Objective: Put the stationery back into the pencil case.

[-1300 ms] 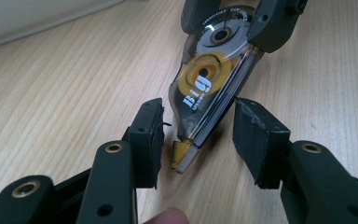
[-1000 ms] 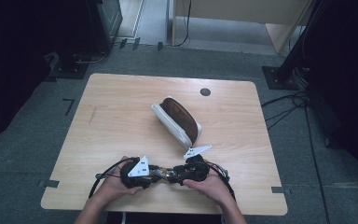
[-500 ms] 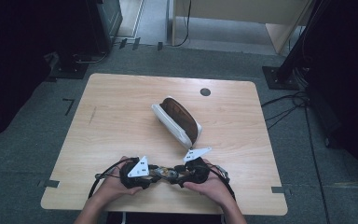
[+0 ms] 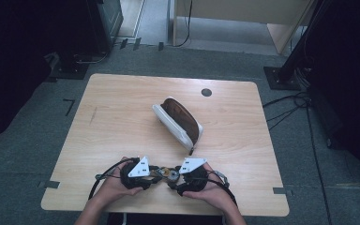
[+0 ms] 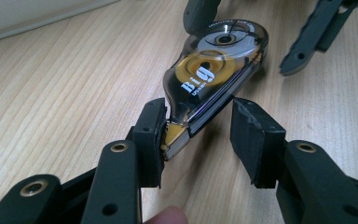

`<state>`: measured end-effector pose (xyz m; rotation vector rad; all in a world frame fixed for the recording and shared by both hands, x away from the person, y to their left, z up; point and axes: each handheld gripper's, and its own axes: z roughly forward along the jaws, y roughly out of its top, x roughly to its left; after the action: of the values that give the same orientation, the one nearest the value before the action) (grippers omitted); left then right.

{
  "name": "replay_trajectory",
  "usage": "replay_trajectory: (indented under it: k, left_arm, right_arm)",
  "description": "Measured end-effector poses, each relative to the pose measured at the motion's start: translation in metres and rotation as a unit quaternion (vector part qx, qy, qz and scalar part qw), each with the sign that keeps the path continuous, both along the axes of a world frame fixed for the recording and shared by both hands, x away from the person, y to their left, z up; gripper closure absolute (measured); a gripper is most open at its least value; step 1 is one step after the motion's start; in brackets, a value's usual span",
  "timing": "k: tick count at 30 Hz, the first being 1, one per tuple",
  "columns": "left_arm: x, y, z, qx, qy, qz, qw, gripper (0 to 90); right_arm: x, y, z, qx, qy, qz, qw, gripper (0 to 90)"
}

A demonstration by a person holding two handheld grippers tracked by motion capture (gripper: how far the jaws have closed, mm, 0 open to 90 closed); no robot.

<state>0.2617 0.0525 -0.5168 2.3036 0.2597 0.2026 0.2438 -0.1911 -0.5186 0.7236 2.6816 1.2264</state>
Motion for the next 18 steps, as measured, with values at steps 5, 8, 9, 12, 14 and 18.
replay_trajectory:
  k: [5,8,9,12,14,18]
  left_arm:
    - [0.0004,-0.0001,0.0003,-0.001,-0.002,0.007,1.0,58.0]
    - [0.0002,-0.0005,0.0002,0.001,-0.003,0.005,1.0,58.2]
    - [0.0002,-0.0004,0.0002,0.002,-0.004,0.004,1.0,58.3]
    - [0.0009,0.0011,0.0,0.0,0.001,0.002,1.0,58.2]
    - [0.0013,0.0032,-0.0004,-0.002,0.003,0.002,1.0,58.4]
    - [0.0018,0.0057,-0.0007,-0.005,0.007,0.001,1.0,59.7]
  right_arm:
    - [-0.0019,0.0014,-0.0014,-0.006,-0.022,0.001,0.9997,33.6]
    - [-0.0019,0.001,-0.001,-0.01,-0.026,-0.001,0.9996,39.7]
    - [-0.0013,0.0003,-0.0011,-0.008,-0.028,-0.003,0.9996,41.1]
    - [-0.0002,-0.0013,-0.0011,-0.001,-0.021,-0.005,0.9998,41.5]
    - [0.0,-0.0019,-0.0011,0.0,-0.019,-0.003,0.9998,41.6]
    - [0.0024,-0.0059,0.0003,0.013,0.009,-0.009,0.9998,41.7]
